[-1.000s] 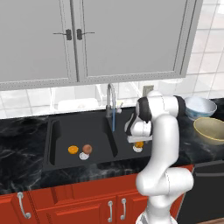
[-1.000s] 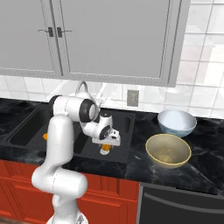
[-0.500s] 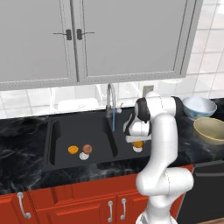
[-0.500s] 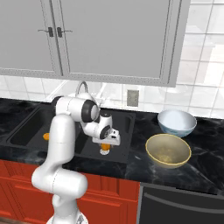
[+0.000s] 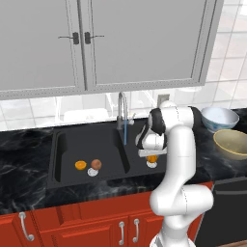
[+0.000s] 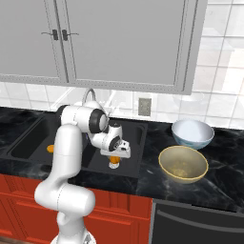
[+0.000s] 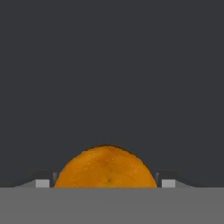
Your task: Pick the oranges from the sink and place them in one bowl. Place the onion in the other bowl. Then turn off the sink faucet.
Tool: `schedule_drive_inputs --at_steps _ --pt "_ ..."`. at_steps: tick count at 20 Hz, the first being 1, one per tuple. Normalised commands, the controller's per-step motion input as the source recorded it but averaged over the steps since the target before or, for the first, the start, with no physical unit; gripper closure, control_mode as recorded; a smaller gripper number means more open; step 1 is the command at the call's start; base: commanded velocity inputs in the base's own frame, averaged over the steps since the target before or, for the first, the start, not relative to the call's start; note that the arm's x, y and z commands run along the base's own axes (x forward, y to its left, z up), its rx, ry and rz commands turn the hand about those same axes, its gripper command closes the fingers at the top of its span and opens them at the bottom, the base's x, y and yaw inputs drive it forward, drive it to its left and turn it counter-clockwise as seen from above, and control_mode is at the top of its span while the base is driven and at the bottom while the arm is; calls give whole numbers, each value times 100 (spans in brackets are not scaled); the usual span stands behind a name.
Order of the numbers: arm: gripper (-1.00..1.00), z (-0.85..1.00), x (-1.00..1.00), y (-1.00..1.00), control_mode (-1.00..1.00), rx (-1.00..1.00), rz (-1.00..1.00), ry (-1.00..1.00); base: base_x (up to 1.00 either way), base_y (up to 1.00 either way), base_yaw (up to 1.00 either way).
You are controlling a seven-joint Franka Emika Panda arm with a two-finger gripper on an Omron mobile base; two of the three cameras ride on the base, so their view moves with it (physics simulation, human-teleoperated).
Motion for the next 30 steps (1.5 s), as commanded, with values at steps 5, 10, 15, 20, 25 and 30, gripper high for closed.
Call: schedule_drive_inputs --at_steps 5,10,15,20,25,30 --pt "100 0 0 0 -100 0 0 0 0 0 0" --pt "100 6 0 0 -100 0 0 0 0 0 0" --pt "100 45 -5 -4 -100 0 0 -4 0 0 0" --pt "100 64 -6 -6 -100 0 0 -7 0 0 0" --pt "100 66 -12 -5 -100 0 0 -8 0 0 0" --pt "100 62 -17 0 -100 0 0 -7 0 0 0"
